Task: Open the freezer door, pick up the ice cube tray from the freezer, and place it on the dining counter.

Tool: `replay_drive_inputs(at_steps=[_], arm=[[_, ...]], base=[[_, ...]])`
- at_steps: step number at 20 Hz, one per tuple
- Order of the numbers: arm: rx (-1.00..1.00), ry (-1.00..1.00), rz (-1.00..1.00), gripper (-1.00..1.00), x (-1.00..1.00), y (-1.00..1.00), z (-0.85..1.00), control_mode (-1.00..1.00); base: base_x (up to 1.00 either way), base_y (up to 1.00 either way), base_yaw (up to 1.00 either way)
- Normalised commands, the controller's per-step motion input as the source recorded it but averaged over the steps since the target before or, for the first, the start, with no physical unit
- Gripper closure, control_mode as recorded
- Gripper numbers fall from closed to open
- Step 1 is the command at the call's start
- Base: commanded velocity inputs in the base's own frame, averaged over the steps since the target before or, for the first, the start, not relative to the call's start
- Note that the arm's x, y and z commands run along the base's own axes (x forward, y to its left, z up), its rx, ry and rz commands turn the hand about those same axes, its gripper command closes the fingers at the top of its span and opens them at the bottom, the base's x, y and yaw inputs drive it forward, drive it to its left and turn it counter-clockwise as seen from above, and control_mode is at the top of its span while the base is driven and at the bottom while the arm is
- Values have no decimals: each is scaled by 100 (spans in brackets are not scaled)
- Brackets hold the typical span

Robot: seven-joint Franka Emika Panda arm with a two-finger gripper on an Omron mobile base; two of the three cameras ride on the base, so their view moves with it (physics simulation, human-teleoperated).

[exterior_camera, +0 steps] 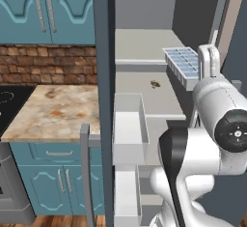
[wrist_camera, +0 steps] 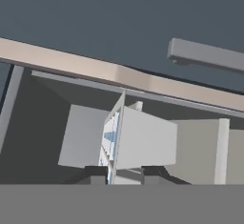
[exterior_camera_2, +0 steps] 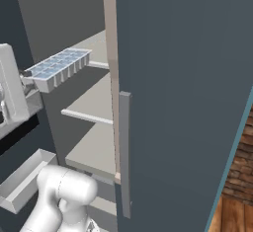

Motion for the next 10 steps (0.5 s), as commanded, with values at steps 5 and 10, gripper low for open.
replay_drive_inputs(at_steps=[5, 10], arm=[[0, 1, 0, 100, -26, 0, 0, 100], [0, 0, 0, 100, 0, 0, 0, 100]], base=[[-8, 0, 0], [-62, -6, 3]])
